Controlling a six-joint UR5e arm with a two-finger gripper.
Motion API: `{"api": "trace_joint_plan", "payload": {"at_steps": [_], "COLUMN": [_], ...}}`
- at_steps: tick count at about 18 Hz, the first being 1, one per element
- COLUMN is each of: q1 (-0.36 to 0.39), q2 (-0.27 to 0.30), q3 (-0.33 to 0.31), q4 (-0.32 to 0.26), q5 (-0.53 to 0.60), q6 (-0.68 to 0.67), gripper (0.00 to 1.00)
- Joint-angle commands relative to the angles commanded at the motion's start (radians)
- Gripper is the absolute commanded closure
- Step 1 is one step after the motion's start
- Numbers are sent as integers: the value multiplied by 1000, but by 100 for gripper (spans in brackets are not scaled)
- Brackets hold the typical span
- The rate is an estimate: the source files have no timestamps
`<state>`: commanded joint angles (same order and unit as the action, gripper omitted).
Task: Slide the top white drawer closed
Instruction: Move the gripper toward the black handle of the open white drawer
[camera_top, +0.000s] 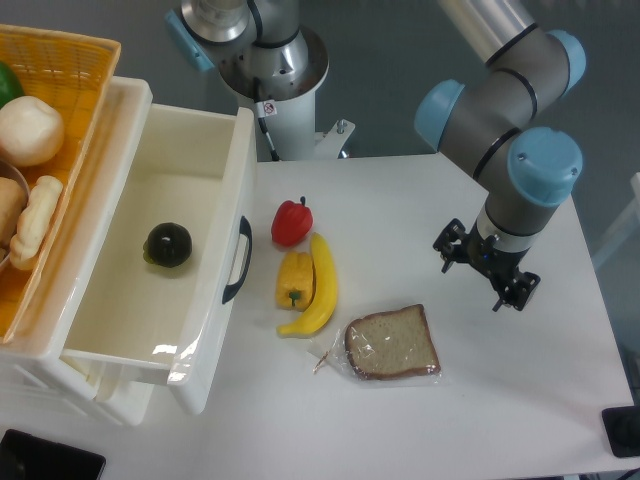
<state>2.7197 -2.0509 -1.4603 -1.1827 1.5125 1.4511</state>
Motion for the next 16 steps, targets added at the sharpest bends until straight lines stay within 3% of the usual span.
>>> {"api": "trace_joint_plan", "payload": {"at_steps": [4,9,13,16], "q1": [-5,-8,-28,-37], "q2": [5,32,84,97], "q3": [-12,-74,-139,-147], "q4": [0,14,14,14], "q5": [-5,-20,-48,-67], "q6": [-6,-40,-162,-208], "gripper": [0,0,0,0]}}
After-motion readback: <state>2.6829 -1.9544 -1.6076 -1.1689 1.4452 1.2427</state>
